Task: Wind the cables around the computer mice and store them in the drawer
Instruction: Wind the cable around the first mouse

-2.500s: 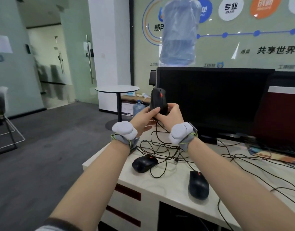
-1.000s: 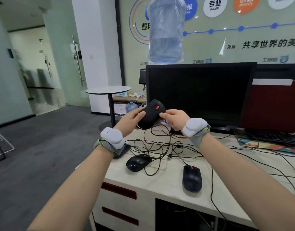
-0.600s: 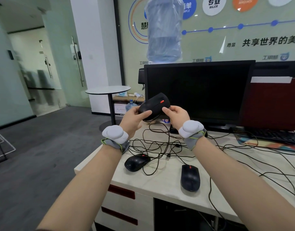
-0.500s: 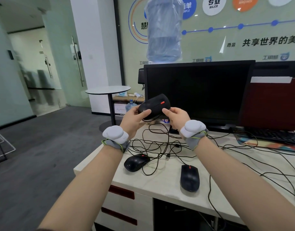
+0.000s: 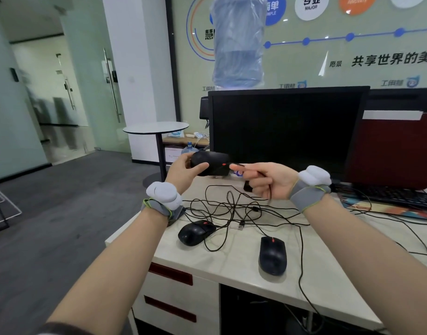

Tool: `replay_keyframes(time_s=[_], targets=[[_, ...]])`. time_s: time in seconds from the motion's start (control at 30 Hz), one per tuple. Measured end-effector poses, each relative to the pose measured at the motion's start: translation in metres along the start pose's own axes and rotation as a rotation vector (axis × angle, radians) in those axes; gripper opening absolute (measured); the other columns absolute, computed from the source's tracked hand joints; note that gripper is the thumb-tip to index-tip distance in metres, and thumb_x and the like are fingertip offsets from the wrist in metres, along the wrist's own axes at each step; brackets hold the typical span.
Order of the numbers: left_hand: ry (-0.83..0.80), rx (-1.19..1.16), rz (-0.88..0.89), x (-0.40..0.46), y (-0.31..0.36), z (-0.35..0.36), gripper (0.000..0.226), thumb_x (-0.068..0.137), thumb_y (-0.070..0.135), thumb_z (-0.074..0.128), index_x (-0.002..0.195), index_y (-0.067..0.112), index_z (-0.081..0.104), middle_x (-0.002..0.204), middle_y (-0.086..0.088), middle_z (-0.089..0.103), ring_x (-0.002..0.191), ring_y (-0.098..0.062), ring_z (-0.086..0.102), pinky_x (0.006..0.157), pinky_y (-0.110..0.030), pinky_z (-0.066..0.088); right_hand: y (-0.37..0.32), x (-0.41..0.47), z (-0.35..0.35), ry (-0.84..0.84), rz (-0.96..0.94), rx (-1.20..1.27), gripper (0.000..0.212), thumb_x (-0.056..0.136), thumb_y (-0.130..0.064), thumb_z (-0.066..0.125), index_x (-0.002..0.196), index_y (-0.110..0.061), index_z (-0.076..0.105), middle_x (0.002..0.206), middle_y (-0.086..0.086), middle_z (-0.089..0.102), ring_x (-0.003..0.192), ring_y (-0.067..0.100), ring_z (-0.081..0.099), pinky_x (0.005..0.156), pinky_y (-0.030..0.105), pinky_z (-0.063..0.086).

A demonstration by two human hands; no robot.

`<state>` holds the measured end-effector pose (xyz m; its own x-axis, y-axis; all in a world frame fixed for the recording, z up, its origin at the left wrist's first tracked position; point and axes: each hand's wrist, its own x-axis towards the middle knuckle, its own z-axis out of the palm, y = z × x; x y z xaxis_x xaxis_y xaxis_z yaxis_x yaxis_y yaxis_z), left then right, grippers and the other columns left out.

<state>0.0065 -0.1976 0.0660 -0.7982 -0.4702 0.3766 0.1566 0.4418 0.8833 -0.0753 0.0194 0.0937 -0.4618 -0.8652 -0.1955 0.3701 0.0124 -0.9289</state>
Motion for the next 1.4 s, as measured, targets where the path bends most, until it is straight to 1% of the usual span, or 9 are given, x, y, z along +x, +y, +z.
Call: replay_keyframes(time_s=[0.2, 0.53, 0.73, 1.0, 1.1, 1.17, 1.23, 1.33, 1.4], targets=[[-0.259, 0.104, -0.029, 0.000, -0.004, -0.015, 0.033, 0.085, 0.016, 0.064, 0.116, 0.024, 0.057, 0.115, -0.008, 0.063, 0.113, -0.025, 0.058, 0.100, -0.034, 0.045, -0.018, -0.009, -0.001, 0.533, -0.158, -1.189, 0.017, 0.090, -0.027, 0.055, 0.098, -0.021, 0.068, 0.064, -0.011, 0.050, 0.051, 0.002, 0.041, 0.036, 0.008, 0.032], [-0.707, -0.530, -0.166, -0.018, 0.014, -0.013, 0.031, 0.091, 0.007, 0.044, 0.118, 0.019, 0.054, 0.105, -0.006, 0.061, 0.092, -0.014, 0.060, 0.083, -0.024, 0.049, -0.019, -0.001, 0.010, 0.507, -0.608, -1.020, 0.024, 0.094, -0.013, 0.048, 0.105, -0.024, 0.067, 0.062, -0.017, 0.053, 0.046, -0.008, 0.051, 0.045, 0.001, 0.035], [-0.503, -0.900, -0.155, -0.015, 0.032, -0.005, 0.025, 0.088, 0.018, 0.048, 0.112, 0.018, 0.053, 0.097, -0.004, 0.064, 0.079, -0.014, 0.062, 0.072, -0.021, 0.056, 0.011, 0.025, 0.028, 0.454, -0.454, -1.051, 0.020, 0.094, -0.012, 0.043, 0.083, -0.019, 0.057, 0.062, -0.003, 0.050, 0.042, 0.007, 0.045, 0.040, 0.019, 0.040], [-0.132, -0.962, -0.180, -0.005, 0.026, 0.013, 0.009, 0.095, 0.008, 0.047, 0.099, 0.011, 0.054, 0.097, -0.009, 0.058, 0.083, -0.021, 0.058, 0.067, -0.023, 0.057, 0.046, 0.047, 0.062, 0.354, -0.072, -0.975, 0.009, 0.097, -0.014, 0.037, 0.102, -0.015, 0.045, 0.050, 0.003, 0.051, 0.031, 0.009, 0.052, 0.043, 0.020, 0.044], [0.056, -0.875, -0.184, 0.001, 0.015, 0.015, 0.026, 0.093, 0.004, 0.049, 0.119, 0.002, 0.047, 0.103, -0.013, 0.056, 0.090, -0.023, 0.057, 0.068, -0.024, 0.055, 0.041, 0.043, 0.070, 0.375, -0.042, -1.175, 0.021, 0.094, -0.011, 0.041, 0.113, -0.012, 0.049, 0.048, -0.001, 0.057, 0.055, 0.016, 0.066, 0.043, 0.018, 0.041], [0.186, -0.766, -0.180, 0.003, 0.008, 0.015, 0.040, 0.091, 0.003, 0.053, 0.129, -0.001, 0.042, 0.113, -0.015, 0.053, 0.101, -0.025, 0.053, 0.077, -0.027, 0.052, 0.037, 0.043, 0.072, 0.578, -0.120, -1.609, 0.025, 0.092, -0.018, 0.045, 0.115, -0.015, 0.056, 0.084, 0.005, 0.067, 0.093, 0.026, 0.065, 0.060, 0.024, 0.040], [0.252, -0.637, -0.168, 0.004, 0.002, 0.013, 0.044, 0.089, 0.005, 0.056, 0.130, 0.002, 0.042, 0.114, -0.013, 0.052, 0.101, -0.022, 0.054, 0.075, -0.024, 0.052, 0.035, 0.037, 0.073, 0.776, -0.260, -1.821, 0.024, 0.091, -0.025, 0.044, 0.107, -0.019, 0.061, 0.106, 0.006, 0.065, 0.100, 0.028, 0.060, 0.069, 0.031, 0.039], [0.197, -0.336, -0.110, 0.005, -0.005, 0.009, 0.048, 0.088, 0.013, 0.059, 0.132, 0.006, 0.042, 0.121, -0.014, 0.055, 0.102, -0.022, 0.057, 0.084, -0.029, 0.054, 0.028, 0.031, 0.066, 0.672, -0.386, -1.826, 0.027, 0.092, -0.027, 0.044, 0.105, -0.016, 0.064, 0.111, 0.008, 0.056, 0.105, 0.028, 0.052, 0.083, 0.037, 0.044], [0.144, -0.158, -0.060, 0.004, -0.003, 0.006, 0.050, 0.087, 0.017, 0.061, 0.132, 0.007, 0.042, 0.125, -0.016, 0.056, 0.113, -0.028, 0.056, 0.099, -0.042, 0.047, 0.021, 0.028, 0.063, 0.493, -0.295, -1.524, 0.024, 0.093, -0.024, 0.044, 0.103, -0.010, 0.062, 0.106, 0.010, 0.060, 0.103, 0.024, 0.056, 0.084, 0.033, 0.045]])
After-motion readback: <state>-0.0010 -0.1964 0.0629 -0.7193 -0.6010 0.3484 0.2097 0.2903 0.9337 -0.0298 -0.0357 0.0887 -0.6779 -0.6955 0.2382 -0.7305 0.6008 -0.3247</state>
